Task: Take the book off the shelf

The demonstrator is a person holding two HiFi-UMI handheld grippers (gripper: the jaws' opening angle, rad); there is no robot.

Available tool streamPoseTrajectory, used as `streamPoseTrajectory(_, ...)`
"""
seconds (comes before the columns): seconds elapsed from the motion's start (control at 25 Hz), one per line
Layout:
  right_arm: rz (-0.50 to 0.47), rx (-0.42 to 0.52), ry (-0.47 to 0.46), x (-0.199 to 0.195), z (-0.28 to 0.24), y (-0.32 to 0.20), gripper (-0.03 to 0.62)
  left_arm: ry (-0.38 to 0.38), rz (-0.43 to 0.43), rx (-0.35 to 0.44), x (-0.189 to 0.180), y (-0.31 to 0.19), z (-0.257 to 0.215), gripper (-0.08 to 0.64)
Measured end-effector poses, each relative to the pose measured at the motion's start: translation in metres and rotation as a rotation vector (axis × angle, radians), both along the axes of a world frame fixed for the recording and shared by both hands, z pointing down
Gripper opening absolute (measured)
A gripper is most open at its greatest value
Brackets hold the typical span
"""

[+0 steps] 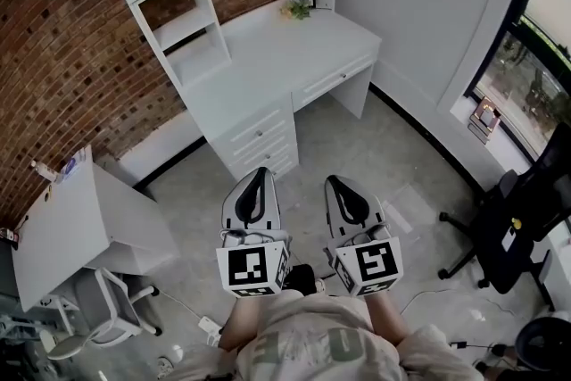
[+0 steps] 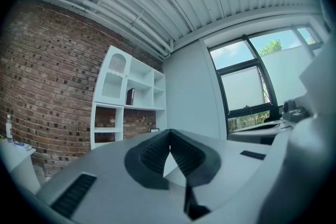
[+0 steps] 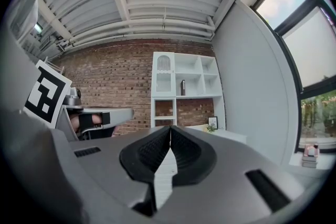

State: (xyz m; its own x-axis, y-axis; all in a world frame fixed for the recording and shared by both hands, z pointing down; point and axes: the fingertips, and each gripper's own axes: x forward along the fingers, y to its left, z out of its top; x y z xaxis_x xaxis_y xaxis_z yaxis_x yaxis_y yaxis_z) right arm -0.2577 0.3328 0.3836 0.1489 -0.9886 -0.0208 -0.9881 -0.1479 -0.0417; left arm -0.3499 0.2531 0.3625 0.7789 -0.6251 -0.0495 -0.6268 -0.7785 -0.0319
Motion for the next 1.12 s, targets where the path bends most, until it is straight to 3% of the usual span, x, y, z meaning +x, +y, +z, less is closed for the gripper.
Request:
streamPoseTrajectory(0.24,0.018,-0.049,-0.009,0.013,0.022,-0.016,0.015,-0.006,-0.006,-0.046,0.011,-0.031,0.023,0.012)
streamPoseTrajectory(0.6,0.037,-0.095,0.024,0.084,0.033,-0.092,0.015,0.044,-0.011,-0.1,0.073,-0.12,0.04,0.012)
streamPoseTrajectory(0.88,-0.016,-0.127,0.015,0.142,0.047,-0.208,0.015,0.068,0.015,-0.123,0.146,-0.218,0.046,0.012)
streamPoseTrajectory(1.12,-0.073,-0.133,0.041,0.191,0.023,-0.331,0.015,0.103,0.013,-0.11,0.2,-0.327,0.014,0.012)
